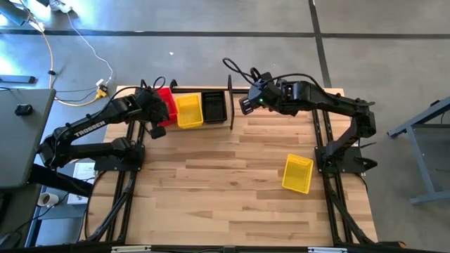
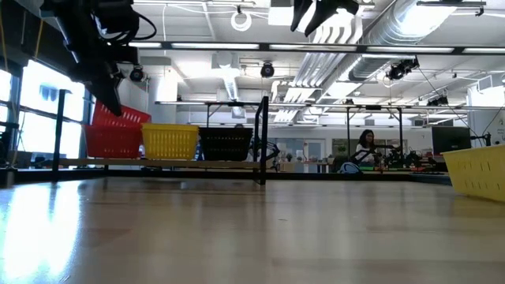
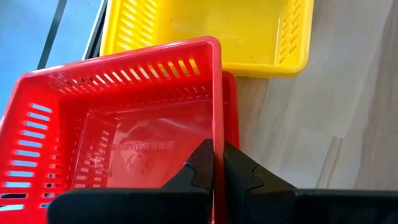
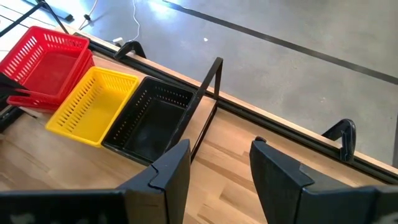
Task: Stack baskets on shelf by color
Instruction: Stack the red bin on top of the red bin on the shelf
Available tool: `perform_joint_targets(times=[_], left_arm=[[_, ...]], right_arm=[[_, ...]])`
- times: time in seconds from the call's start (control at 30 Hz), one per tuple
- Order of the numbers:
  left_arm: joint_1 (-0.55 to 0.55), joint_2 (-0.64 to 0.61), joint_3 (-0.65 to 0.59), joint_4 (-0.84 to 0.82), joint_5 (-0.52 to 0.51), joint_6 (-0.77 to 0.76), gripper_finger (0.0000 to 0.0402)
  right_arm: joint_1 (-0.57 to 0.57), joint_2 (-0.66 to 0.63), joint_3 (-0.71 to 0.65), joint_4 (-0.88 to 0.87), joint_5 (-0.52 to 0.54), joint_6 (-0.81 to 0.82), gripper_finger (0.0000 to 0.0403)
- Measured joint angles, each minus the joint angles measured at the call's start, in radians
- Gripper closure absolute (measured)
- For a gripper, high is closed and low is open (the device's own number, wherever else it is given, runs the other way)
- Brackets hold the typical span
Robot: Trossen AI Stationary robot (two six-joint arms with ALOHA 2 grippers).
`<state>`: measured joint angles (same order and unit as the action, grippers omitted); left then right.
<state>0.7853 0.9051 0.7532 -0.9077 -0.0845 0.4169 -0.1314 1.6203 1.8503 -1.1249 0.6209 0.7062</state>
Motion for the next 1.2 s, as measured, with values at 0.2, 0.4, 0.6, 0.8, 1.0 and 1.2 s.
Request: perform_joint_targets(times=[0.2,0.4,0.6,0.8,1.0,1.2], left_arm=[[0.0,0.0,0.0,0.02,0.003,-0.029,0.0401],[0.0,0.0,0.0,0.038,0.004,-0.047,0.0401],[0.0,0.0,0.0,0.055,0.005,-0.053,0.0401],[0.0,0.0,0.0,0.051,0.018,-0.074,0.0401],[0.0,0.0,0.0,0.046,0.019,-0.074,0.0397],[0.0,0.0,0.0,0.045,-0.014,-0.065,0.0377]], right_arm=[[0.0,0.0,0.0,0.0,-0.001,0.002,0.0253],[0.0,0.0,0.0,0.001,-0.003,0.003,0.0253],[0.0,0.0,0.0,0.001,-0.003,0.001,0.0253],[0.0,0.0,0.0,0.001,-0.004,-0.006,0.0253],[0.0,0.0,0.0,0.001,-0.004,-0.008,0.0253],[0.0,0.0,0.0,0.001,-0.004,-0.002,0.0253]])
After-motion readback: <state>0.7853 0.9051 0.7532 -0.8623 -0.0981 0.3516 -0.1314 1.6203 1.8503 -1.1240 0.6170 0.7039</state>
